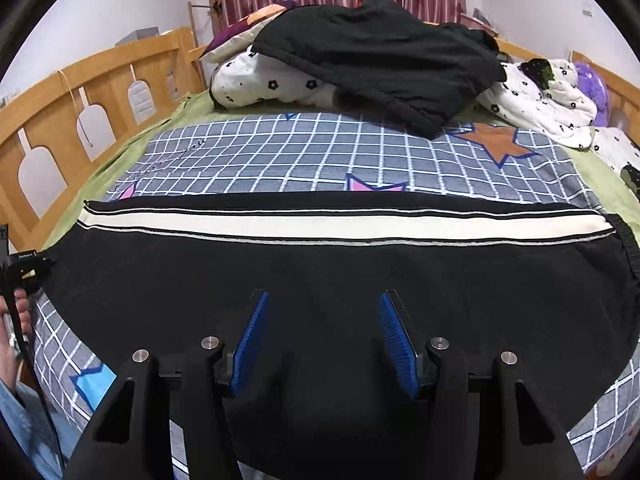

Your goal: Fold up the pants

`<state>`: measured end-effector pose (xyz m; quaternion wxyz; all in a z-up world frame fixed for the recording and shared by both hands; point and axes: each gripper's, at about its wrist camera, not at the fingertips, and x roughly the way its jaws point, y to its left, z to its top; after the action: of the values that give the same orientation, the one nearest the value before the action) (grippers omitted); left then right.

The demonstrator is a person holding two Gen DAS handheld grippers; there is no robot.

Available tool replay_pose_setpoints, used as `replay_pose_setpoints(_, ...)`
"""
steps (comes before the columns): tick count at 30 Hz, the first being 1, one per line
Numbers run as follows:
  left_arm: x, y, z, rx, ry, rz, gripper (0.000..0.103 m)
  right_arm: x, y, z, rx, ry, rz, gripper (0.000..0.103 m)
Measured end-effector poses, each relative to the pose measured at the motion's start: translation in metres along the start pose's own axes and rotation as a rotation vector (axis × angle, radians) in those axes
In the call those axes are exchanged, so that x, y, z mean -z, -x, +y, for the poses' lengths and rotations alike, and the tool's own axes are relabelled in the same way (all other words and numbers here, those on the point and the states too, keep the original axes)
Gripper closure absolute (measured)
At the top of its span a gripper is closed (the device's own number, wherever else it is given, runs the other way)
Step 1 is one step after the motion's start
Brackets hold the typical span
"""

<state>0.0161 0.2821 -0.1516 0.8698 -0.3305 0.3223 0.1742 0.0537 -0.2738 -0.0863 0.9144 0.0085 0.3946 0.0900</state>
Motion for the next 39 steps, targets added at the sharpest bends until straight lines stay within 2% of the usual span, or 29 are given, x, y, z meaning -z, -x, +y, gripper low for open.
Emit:
replay_pose_setpoints(2, 0.0, 0.014, -0.042, -0.101, -0.173, -0.089, 0.088, 0.001, 0.006, -0.008, 0.009, -0.009, -0.014, 0.047)
replay_pose_setpoints(4, 0.007, 0.032, -0.088, -0.148, -0.324, -0.161, 0.088, 0.003, 0.014, -0.017, 0.017, -0.023, -0.041, 0.047)
replay_pose_setpoints(7, 0.026, 0.056, -0.157, -0.148, -0.504, -0.221, 0.088, 0.007, 0.027, -0.036, 0.043, -0.043, -0.086, 0.047)
replay_pose_setpoints(9, 0.043, 0.066, -0.201, -0.134, -0.608, -0.234, 0.088, 0.011, 0.034, -0.051, 0.069, -0.049, -0.104, 0.047)
replay_pose_setpoints(11, 0.068, 0.075, -0.245, -0.092, -0.709, -0.231, 0.088, 0.015, 0.044, -0.069, 0.13, -0.033, -0.134, 0.047)
replay_pose_setpoints(14, 0.126, 0.082, -0.31, -0.006, -0.852, -0.196, 0.088, 0.022, 0.068, -0.104, 0.249, -0.064, -0.221, 0.045)
replay_pose_setpoints(16, 0.17, 0.078, -0.343, 0.042, -0.925, -0.157, 0.088, 0.027, 0.083, -0.132, 0.266, -0.14, -0.25, 0.045)
replay_pose_setpoints(18, 0.21, 0.067, -0.365, 0.074, -0.963, -0.108, 0.088, 0.033, 0.099, -0.167, 0.25, -0.27, -0.284, 0.045)
replay_pose_setpoints(19, 0.238, 0.058, -0.377, 0.102, -0.984, -0.056, 0.088, 0.036, 0.104, -0.181, 0.237, -0.326, -0.297, 0.045)
replay_pose_setpoints(21, 0.282, 0.048, -0.387, 0.161, -1.025, 0.038, 0.088, 0.043, 0.111, -0.207, 0.208, -0.428, -0.305, 0.045)
replay_pose_setpoints(24, 0.339, 0.032, -0.395, 0.205, -1.071, 0.174, 0.088, 0.046, 0.114, -0.223, 0.213, -0.478, -0.308, 0.045)
replay_pose_setpoints(25, 0.351, 0.032, -0.394, 0.178, -1.086, 0.165, 0.088, 0.045, 0.113, -0.223, 0.218, -0.474, -0.307, 0.045)
replay_pose_setpoints(26, 0.36, 0.035, -0.392, 0.15, -1.109, 0.124, 0.087, 0.044, 0.111, -0.222, 0.214, -0.464, -0.302, 0.045)
replay_pose_setpoints(27, 0.361, 0.039, -0.39, 0.156, -1.113, 0.112, 0.081, 0.044, 0.108, -0.22, 0.207, -0.454, -0.296, 0.045)
replay_pose_setpoints(28, 0.355, 0.044, -0.386, 0.203, -1.097, 0.143, 0.068, 0.042, 0.106, -0.217, 0.2, -0.438, -0.288, 0.045)
replay_pose_setpoints(29, 0.349, 0.048, -0.382, 0.244, -1.075, 0.181, 0.061, 0.04, 0.103, -0.212, 0.196, -0.415, -0.28, 0.045)
replay_pose_setpoints(30, 0.337, 0.054, -0.372, 0.297, -1.034, 0.227, 0.049, 0.041, 0.102, -0.206, 0.195, -0.397, -0.275, 0.045)
replay_pose_setpoints(31, 0.323, 0.064, -0.361, 0.341, -0.992, 0.242, 0.044, 0.039, 0.101, -0.201, 0.193, -0.384, -0.272, 0.045)
replay_pose_setpoints(33, 0.307, 0.082, -0.341, 0.371, -0.962, 0.205, 0.04, 0.036, 0.099, -0.192, 0.171, -0.365, -0.266, 0.044)
replay_pose_setpoints(35, 0.286, 0.099, -0.318, 0.354, -0.944, 0.126, 0.035, 0.03, 0.096, -0.18, 0.12, -0.358, -0.256, 0.044)
replay_pose_setpoints(37, 0.258, 0.107, -0.293, 0.275, -0.919, 0.041, 0.034, 0.023, 0.092, -0.166, 0.059, -0.352, -0.244, 0.044)
replay_pose_setpoints(39, 0.232, 0.105, -0.275, 0.192, -0.892, 0.015, 0.034, 0.013, 0.085, -0.147, -0.029, -0.328, -0.212, 0.044)
